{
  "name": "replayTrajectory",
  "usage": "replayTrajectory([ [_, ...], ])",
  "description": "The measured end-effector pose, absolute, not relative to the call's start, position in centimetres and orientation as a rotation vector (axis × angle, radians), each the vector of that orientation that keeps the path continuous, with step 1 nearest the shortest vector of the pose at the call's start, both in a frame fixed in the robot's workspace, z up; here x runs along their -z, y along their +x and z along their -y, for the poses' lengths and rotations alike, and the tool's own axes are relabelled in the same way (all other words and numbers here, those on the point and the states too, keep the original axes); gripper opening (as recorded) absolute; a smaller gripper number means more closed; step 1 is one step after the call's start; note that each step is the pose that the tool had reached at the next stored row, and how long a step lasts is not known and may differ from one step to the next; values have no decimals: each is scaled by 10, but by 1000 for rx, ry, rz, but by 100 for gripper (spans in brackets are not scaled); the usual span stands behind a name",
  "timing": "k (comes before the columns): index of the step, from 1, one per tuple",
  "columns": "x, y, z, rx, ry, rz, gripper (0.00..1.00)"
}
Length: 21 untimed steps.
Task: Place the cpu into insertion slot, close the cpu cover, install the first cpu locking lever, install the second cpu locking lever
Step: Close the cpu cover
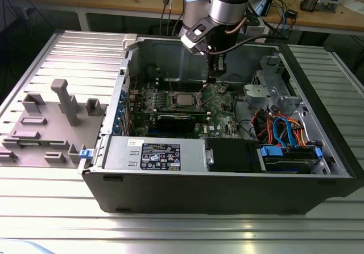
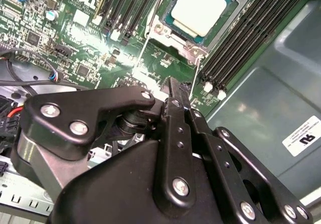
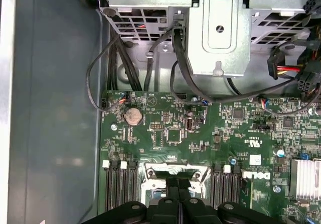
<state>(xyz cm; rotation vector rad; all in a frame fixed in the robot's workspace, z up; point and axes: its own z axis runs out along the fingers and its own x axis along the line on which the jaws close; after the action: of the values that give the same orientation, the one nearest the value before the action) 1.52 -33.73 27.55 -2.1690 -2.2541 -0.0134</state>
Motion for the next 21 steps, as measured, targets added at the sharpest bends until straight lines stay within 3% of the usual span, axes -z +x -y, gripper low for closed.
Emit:
replayTrajectory([
  [21,-255,49,337,13,-2169,2254,11],
])
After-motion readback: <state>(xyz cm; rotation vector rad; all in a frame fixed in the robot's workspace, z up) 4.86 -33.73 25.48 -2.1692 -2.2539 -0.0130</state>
